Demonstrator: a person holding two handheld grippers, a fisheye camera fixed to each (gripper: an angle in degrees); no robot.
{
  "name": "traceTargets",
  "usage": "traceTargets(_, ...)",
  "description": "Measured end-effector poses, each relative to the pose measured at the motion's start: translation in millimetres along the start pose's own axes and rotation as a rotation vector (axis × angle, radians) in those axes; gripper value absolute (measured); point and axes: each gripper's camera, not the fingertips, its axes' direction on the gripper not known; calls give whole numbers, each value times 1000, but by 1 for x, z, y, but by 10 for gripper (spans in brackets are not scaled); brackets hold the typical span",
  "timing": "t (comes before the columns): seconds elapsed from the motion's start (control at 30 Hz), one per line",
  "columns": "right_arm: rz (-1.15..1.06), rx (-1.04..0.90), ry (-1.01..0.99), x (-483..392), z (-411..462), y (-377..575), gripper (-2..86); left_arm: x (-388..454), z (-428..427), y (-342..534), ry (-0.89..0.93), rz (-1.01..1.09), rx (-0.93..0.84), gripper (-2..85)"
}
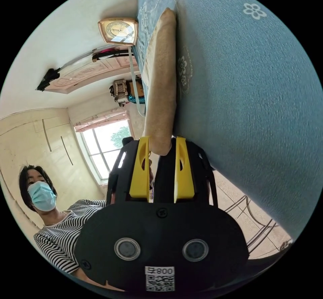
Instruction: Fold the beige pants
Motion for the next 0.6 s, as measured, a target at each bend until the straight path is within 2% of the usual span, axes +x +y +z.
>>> traceTargets(0.27, 38, 7, -101, 27, 15, 4, 131, -18, -11, 8, 91, -37, 51, 19)
traceTargets(0.6, 63, 20, -153, 49, 22, 12, 41, -30, -37, 14, 55, -43, 75, 30)
